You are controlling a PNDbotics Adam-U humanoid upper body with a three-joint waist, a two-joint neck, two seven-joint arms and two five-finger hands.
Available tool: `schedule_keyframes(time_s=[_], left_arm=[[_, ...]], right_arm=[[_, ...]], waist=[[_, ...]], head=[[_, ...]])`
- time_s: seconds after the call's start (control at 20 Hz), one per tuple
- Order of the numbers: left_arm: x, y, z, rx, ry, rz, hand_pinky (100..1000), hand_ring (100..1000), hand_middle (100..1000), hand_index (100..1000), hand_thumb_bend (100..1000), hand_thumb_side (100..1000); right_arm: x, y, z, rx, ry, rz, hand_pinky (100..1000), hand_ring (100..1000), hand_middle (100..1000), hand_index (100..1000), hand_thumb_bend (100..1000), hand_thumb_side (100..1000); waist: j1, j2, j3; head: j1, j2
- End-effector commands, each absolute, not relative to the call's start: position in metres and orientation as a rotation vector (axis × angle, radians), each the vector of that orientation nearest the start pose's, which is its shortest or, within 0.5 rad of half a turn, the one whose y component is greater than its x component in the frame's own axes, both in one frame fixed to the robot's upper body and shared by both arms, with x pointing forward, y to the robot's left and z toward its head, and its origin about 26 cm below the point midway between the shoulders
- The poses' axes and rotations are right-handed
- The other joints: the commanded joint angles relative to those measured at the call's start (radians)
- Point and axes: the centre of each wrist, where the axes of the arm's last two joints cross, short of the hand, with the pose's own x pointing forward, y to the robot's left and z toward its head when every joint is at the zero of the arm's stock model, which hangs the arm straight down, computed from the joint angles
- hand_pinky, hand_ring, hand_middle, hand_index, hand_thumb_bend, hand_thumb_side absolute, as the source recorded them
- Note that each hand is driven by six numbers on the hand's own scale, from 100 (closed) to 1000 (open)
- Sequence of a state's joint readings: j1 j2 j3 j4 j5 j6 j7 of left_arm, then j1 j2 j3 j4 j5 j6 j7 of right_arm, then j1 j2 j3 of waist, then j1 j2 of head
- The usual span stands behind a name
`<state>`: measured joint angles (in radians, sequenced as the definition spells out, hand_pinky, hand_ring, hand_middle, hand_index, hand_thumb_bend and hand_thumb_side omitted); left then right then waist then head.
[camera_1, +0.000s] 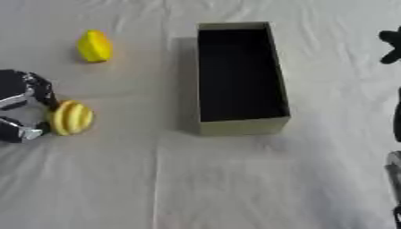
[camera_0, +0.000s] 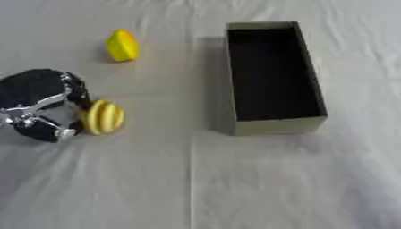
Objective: Pick up objects on the table and place them in the box.
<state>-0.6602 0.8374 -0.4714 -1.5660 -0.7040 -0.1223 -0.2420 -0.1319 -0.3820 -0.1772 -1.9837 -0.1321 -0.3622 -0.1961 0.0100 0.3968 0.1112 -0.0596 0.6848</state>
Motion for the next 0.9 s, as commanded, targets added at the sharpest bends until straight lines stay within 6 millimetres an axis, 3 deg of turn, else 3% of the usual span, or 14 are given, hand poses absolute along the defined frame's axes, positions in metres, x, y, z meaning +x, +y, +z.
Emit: schedule_keyframes(time_s=[0.05,0.25,0.7,0.9], left_arm=[[0.377,0.287,0.219,1.063,-1.611,-1.759,527,514,439,432,234,100],[0.367,0.284,0.228,1.034,-1.665,-1.762,509,497,429,416,226,100],[0.310,0.239,0.323,0.984,-2.060,-1.756,505,488,418,416,177,100],[0.311,0.215,0.347,0.900,-2.141,-1.813,508,488,420,418,128,100]], right_arm=[[0.277,-0.329,0.180,-0.311,-2.538,0.024,890,735,404,701,100,610],[0.276,-0.330,0.180,-0.314,-2.537,0.019,890,735,404,700,100,610],[0.275,-0.334,0.182,-0.329,-2.550,0.025,889,735,407,701,100,606],[0.275,-0.335,0.183,-0.328,-2.557,0.030,888,736,409,702,100,606]], waist=[[0.000,-0.018,-0.001],[0.000,-0.018,-0.001],[0.002,-0.027,0.007],[0.003,-0.031,0.007]], head=[[0.003,-0.003],[0.000,-0.003],[-0.002,-0.002],[0.006,0.005]])
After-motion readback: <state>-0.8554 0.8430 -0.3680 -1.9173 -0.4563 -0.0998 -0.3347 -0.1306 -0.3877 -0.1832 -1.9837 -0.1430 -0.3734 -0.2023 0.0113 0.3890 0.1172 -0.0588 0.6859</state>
